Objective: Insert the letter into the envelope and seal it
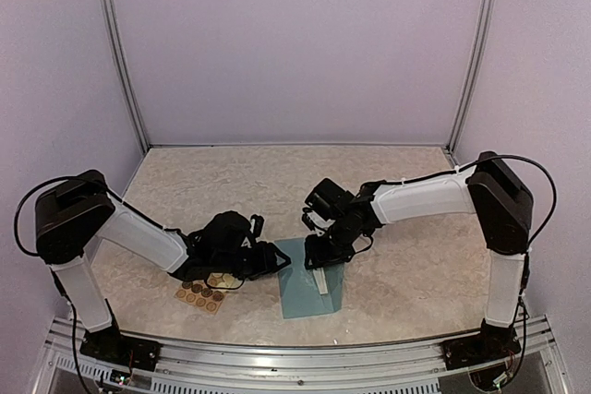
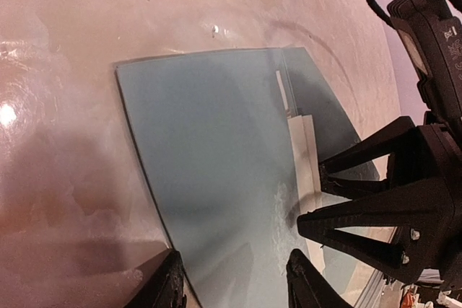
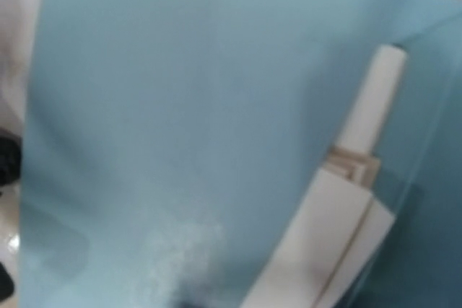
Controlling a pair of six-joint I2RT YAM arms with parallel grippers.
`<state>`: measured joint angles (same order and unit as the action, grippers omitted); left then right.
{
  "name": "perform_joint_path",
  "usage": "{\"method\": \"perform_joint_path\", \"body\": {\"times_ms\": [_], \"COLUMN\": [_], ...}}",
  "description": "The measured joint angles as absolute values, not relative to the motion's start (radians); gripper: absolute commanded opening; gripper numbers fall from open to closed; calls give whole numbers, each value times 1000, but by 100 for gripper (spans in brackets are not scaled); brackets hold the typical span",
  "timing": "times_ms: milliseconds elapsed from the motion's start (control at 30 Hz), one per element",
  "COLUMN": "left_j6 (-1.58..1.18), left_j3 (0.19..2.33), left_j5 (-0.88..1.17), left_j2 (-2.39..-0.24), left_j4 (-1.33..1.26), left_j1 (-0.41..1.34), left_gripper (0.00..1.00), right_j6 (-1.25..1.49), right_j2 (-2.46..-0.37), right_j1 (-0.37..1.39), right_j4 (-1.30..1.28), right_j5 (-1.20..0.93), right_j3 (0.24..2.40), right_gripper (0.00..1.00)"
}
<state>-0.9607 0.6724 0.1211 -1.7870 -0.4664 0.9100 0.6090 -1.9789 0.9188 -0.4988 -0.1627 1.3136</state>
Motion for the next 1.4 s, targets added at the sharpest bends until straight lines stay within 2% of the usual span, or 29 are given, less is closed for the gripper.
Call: {"method": "perform_joint_path", "body": {"times_ms": [233, 500, 600, 733, 967, 1200, 1400], "left_j6": [-960, -955, -944, -931, -915, -917, -918], "left_j3": [675, 673, 665, 663, 663, 663, 680], "left_j5": [123, 107, 89, 66, 52, 70, 90], "left_j2": [-1789, -1775, -1738, -1676, -1633, -1680, -1732], "left_j4": [-466, -448, -396, -339, -310, -314, -328], "left_j1": [910, 910, 910, 910, 912, 928, 928], "left_gripper": [45, 47, 47, 47, 46, 42, 39], "right_j6": [605, 603, 606, 609, 619, 628, 622], "right_j2": [-1981, -1970, -1920, -1800, -1642, -1641, -1683], "right_j1": [920, 923, 925, 923, 844, 780, 786], "right_j4": [-496, -514, -552, -575, -550, -536, -469], "right_j5": [-165, -122, -68, -9, 23, 29, -26], "right_j3": [1316, 1317, 1317, 1308, 1156, 1012, 1002], "right_gripper": [40, 51, 55, 56, 45, 32, 29]}}
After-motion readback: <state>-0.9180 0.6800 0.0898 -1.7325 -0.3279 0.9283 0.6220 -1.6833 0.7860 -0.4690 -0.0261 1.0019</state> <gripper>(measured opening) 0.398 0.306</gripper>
